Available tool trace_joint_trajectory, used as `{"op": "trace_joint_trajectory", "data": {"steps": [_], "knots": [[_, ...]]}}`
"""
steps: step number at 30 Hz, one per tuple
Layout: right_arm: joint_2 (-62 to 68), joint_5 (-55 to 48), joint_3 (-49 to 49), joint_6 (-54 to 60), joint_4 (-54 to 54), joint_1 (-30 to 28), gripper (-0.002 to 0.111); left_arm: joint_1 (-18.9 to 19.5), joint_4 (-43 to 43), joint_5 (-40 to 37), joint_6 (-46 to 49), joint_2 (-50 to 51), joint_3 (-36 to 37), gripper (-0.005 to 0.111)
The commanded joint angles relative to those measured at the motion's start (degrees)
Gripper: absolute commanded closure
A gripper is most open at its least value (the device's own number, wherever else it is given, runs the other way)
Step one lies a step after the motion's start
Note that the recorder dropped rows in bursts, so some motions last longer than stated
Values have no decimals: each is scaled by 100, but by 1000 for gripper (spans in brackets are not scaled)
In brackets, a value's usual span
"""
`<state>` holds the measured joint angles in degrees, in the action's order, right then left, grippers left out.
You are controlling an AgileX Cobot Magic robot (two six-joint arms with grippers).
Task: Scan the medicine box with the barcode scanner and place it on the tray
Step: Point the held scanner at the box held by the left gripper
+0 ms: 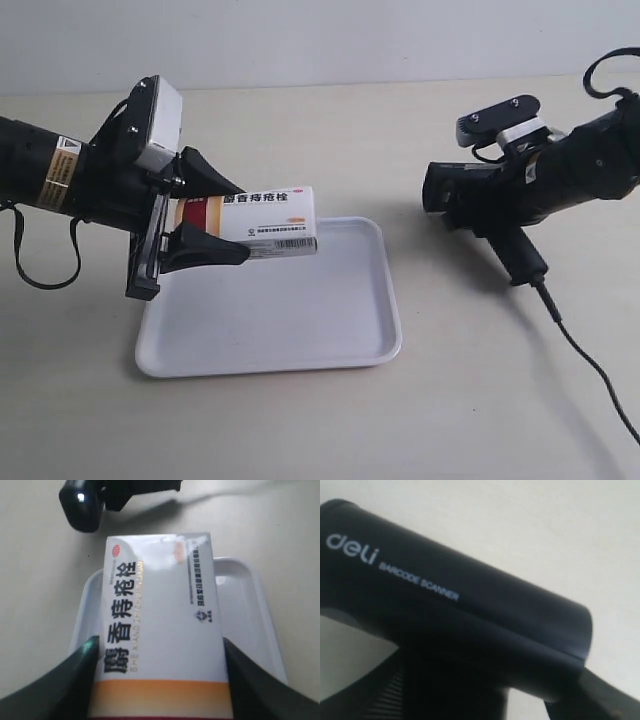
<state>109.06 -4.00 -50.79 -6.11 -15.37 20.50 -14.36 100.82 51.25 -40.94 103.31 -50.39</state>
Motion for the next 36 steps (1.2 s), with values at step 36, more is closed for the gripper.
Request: {"op": "trace_joint_trajectory", "data": {"steps": [36], "knots": [[-1836,-1269,815,611,-333,620,108,362,-514,847,775,608,107,106]]}}
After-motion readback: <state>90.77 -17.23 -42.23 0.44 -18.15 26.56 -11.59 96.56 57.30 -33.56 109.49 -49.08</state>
